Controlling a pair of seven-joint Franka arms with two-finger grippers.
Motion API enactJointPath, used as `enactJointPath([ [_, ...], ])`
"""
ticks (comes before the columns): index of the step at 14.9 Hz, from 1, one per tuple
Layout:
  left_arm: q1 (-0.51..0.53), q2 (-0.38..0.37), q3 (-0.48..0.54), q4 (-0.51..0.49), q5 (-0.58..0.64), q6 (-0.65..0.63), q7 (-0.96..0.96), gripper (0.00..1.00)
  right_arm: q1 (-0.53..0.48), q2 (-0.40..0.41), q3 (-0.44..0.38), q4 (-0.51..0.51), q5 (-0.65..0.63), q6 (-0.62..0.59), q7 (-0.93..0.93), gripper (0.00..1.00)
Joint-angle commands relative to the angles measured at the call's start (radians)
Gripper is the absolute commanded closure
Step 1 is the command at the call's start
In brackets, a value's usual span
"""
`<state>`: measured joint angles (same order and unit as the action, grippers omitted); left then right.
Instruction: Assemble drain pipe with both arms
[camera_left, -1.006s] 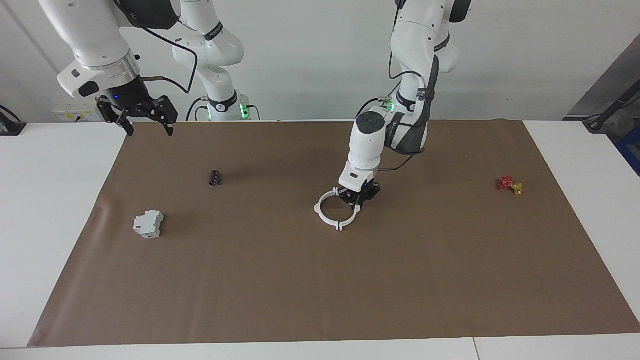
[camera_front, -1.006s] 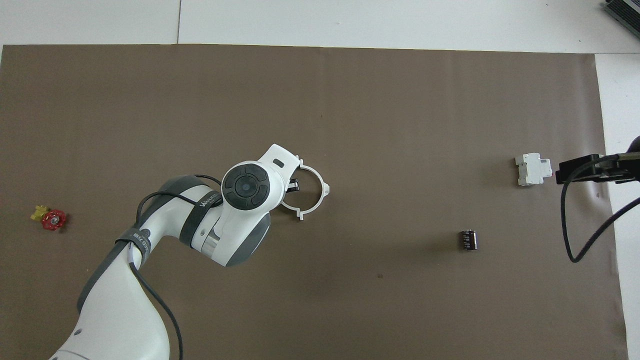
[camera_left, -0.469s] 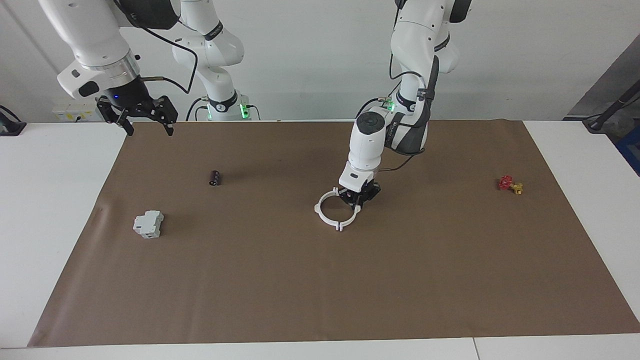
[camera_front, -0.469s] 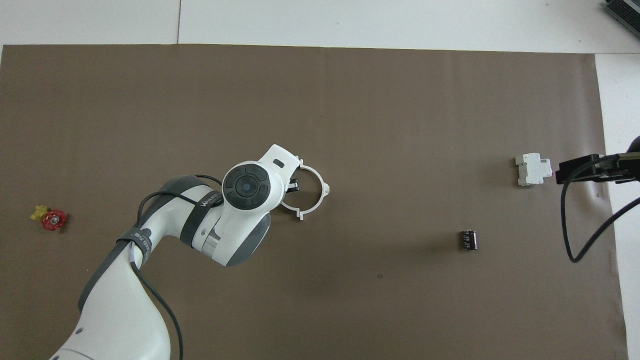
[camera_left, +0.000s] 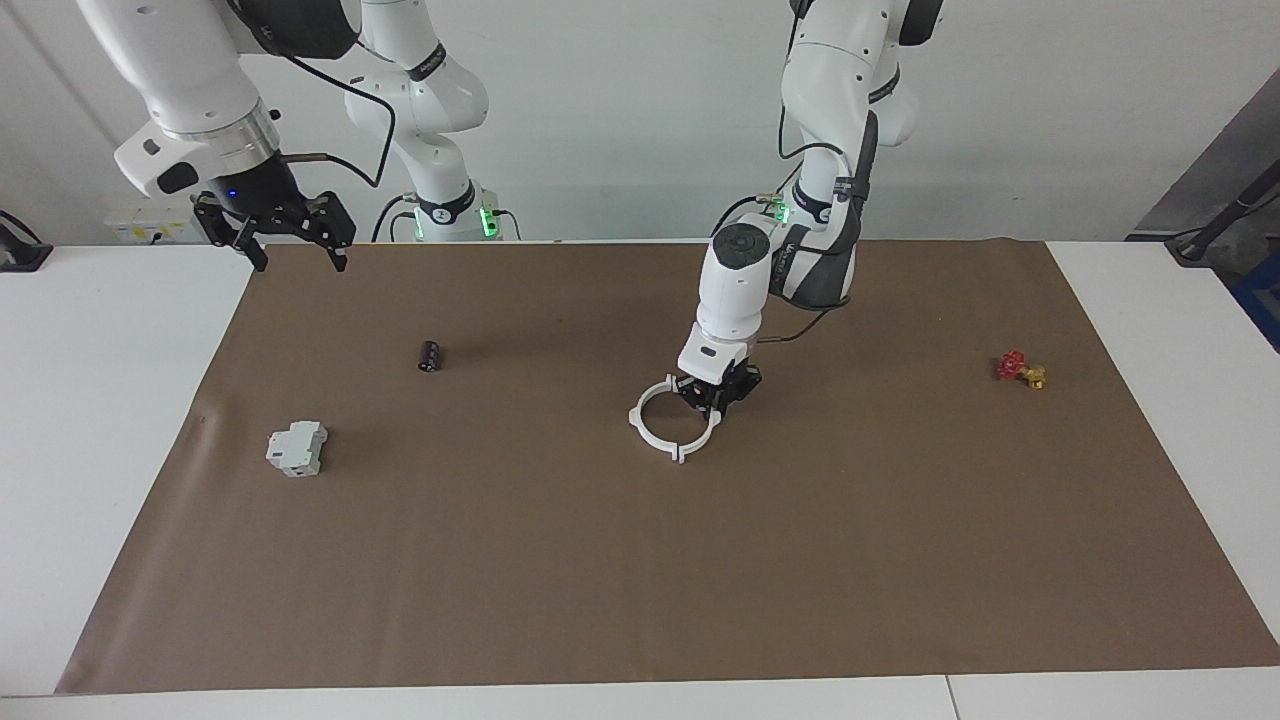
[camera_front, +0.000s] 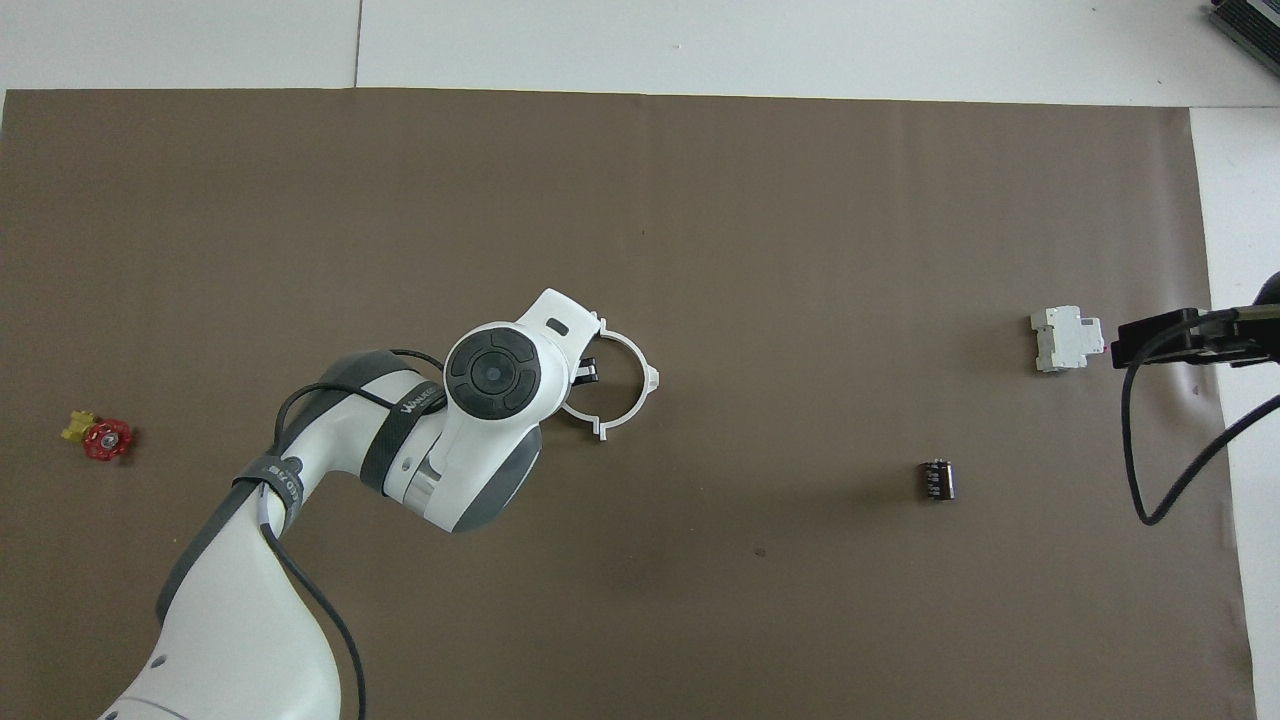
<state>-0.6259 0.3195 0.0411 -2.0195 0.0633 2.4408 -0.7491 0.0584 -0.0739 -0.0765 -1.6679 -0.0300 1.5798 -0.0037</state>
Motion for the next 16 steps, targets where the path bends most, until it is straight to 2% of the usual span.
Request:
enactJointPath([
  [1,-0.02,0.003,0.016,-0.002,0.047,0.015,-0.024,0.0,-0.009,-0.003,0.003,-0.001,0.002,0.002,-0.021,0.0],
  [11,-0.017,0.001,0.017,-0.002,0.047,0.008,-0.021,0.0,-0.009,-0.003,0.003,-0.001,0.002,0.002,-0.021,0.0],
  [13,-0.011,-0.002,0.017,0.01,0.047,-0.032,-0.013,0.0,-0.009,-0.003,0.003,-0.001,0.002,0.002,-0.021,0.0],
  [16,0.006,-0.037,0.02,0.071,0.047,-0.161,-0.001,0.0,-0.009,-0.003,0.003,-0.001,0.002,0.002,-0.021,0.0],
])
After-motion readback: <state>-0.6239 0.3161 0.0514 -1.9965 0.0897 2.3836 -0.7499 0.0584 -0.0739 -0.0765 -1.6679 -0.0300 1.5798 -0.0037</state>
